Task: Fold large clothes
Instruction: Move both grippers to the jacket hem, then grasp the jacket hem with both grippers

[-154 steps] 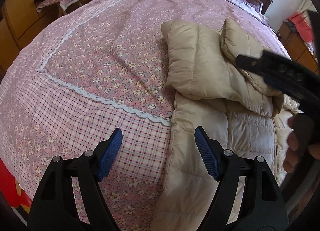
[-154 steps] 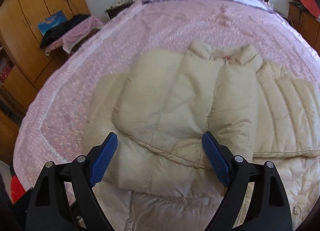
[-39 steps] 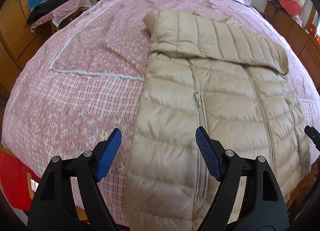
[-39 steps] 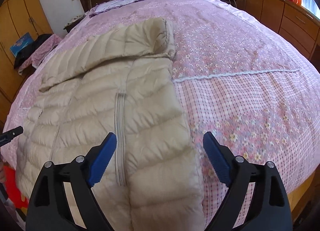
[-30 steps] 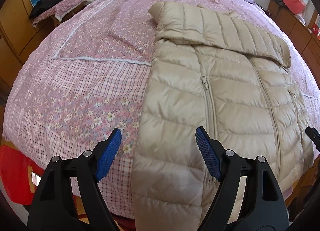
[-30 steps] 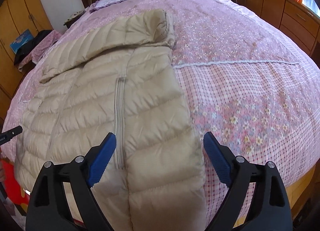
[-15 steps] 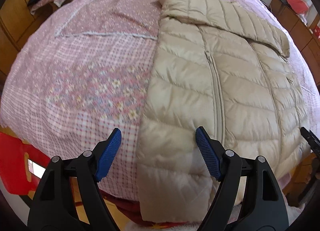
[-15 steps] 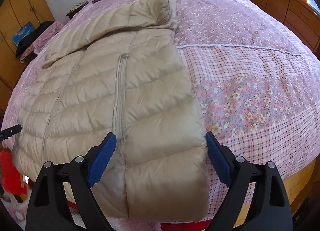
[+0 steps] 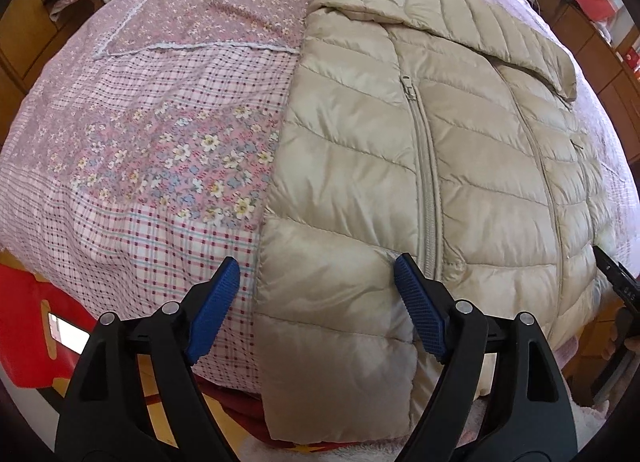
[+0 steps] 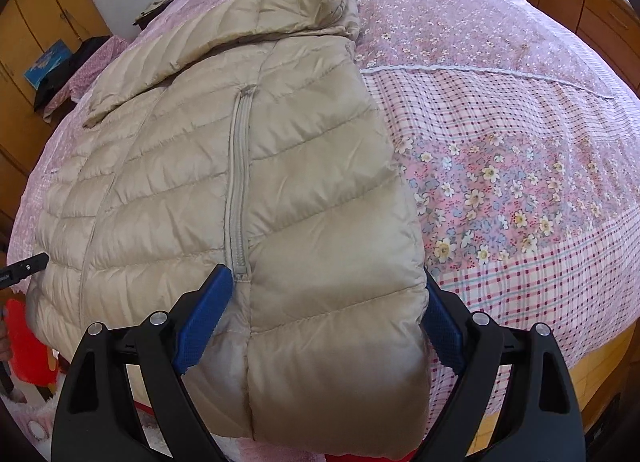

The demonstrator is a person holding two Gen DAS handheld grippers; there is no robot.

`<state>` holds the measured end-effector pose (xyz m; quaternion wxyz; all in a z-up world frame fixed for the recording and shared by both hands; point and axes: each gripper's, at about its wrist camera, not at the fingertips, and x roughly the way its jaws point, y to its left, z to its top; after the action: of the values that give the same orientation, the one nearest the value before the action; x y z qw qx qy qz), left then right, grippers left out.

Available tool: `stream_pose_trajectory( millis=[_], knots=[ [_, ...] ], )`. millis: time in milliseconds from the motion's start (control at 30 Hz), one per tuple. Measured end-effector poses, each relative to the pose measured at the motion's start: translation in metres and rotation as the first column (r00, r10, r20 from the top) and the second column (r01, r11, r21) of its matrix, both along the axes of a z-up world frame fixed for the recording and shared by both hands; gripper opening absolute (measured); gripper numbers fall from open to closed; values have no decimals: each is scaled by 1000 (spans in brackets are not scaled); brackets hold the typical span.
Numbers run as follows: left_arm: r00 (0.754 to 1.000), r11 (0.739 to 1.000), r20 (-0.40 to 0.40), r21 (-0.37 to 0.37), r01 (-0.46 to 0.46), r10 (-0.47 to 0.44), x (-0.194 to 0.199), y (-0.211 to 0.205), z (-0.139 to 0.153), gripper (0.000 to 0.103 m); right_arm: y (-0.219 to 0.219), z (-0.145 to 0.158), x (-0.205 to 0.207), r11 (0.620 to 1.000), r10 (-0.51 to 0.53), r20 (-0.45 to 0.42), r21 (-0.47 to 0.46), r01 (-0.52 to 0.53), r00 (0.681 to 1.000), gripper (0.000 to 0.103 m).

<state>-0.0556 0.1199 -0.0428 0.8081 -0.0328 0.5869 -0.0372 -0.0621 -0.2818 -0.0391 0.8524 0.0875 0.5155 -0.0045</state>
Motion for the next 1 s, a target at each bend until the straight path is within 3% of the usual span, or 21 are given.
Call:
stream_pose_trajectory(
  millis=[200, 367, 567, 700, 900, 967, 1000],
  knots=[
    [999, 998, -26, -47, 37, -38, -7, -6, 0, 79, 5, -2, -1, 999, 21, 1, -25, -21, 1000, 86],
    [998, 997, -20, -40, 67, -67, -11, -21, -2, 79, 8, -2, -4, 999, 34, 3, -22, -34, 999, 85],
    [992, 991, -15, -49, 121, -122, -9, -38, -2, 79, 11, 1, -7, 999, 43, 13, -15, -43, 999, 73],
    [985, 985, 4, -16, 172, -172, -12, -55, -1, 79, 13, 5, -12, 999, 45, 27, -5, -45, 999, 57],
    [988, 987, 20, -52, 154, -153, -6, -57, 1, 45, 13, 13, -18, 999, 41, 64, 10, -42, 997, 29],
    [988, 986, 40, -67, 152, -149, -8, -54, 7, 24, 12, 19, -19, 999, 47, 81, 19, -49, 996, 22],
    [987, 986, 51, -70, 153, -149, -8, -54, 10, 22, 12, 22, -20, 998, 49, 87, 23, -51, 995, 20]
  ],
)
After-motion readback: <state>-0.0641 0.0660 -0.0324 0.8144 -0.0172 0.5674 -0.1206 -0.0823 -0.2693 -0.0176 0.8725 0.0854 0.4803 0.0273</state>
